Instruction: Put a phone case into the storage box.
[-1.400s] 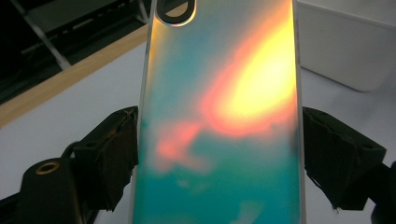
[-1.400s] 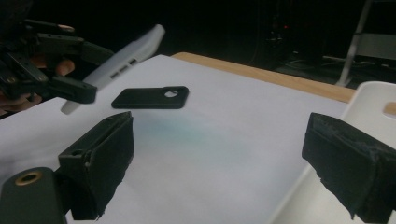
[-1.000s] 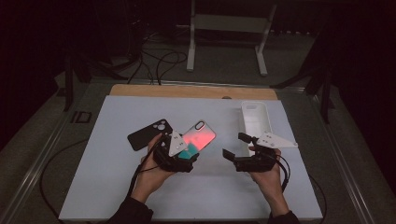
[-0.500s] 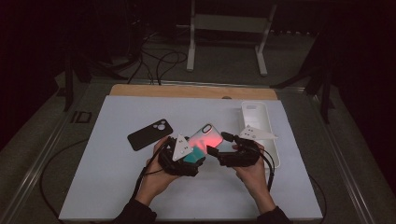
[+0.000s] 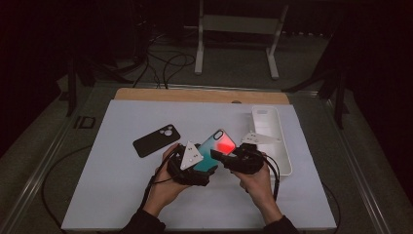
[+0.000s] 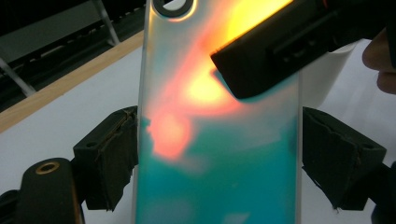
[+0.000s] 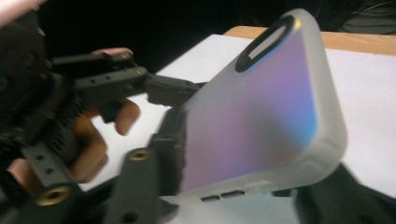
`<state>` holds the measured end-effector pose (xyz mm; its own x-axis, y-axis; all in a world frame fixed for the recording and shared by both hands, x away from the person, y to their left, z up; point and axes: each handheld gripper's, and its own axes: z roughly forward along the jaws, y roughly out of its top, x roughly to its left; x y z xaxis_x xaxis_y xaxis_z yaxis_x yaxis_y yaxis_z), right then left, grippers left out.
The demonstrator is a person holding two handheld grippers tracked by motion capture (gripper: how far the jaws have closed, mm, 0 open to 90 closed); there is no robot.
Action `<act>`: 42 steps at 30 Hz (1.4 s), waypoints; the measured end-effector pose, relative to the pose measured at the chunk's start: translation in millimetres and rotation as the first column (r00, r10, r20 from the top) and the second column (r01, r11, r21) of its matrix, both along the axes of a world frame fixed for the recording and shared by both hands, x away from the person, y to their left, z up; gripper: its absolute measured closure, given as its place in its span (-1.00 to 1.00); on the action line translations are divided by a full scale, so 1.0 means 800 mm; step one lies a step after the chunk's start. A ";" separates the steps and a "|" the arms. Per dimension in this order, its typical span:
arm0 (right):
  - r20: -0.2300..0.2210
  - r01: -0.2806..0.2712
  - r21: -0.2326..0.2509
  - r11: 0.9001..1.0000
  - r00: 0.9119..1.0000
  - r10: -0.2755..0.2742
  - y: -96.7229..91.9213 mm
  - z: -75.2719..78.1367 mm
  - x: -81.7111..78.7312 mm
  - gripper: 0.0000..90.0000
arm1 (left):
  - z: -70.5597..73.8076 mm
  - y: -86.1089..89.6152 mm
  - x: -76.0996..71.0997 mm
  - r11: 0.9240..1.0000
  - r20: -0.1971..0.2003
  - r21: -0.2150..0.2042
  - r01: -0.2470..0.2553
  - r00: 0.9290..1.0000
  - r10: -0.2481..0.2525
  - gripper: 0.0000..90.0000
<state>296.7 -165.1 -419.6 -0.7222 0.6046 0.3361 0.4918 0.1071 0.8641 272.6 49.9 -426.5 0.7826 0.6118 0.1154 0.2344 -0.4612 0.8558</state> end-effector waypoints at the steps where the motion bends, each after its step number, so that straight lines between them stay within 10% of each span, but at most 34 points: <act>1: -0.004 -0.004 0.010 1.000 1.000 0.004 0.000 0.000 0.000 0.43 | 0.000 0.000 0.000 1.000 -0.005 -0.001 0.002 1.000 -0.002 -0.62; 12: -0.003 -0.066 0.026 0.998 0.998 0.066 0.010 0.006 -0.005 0.88 | -0.004 -0.003 -0.002 1.000 -0.005 0.005 -0.012 1.000 0.013 -0.62; 42: 0.019 -0.106 -0.019 0.994 0.994 0.106 -0.006 0.012 -0.008 0.92 | -0.010 0.026 0.007 0.997 -0.126 -0.073 0.024 0.991 -0.033 -0.68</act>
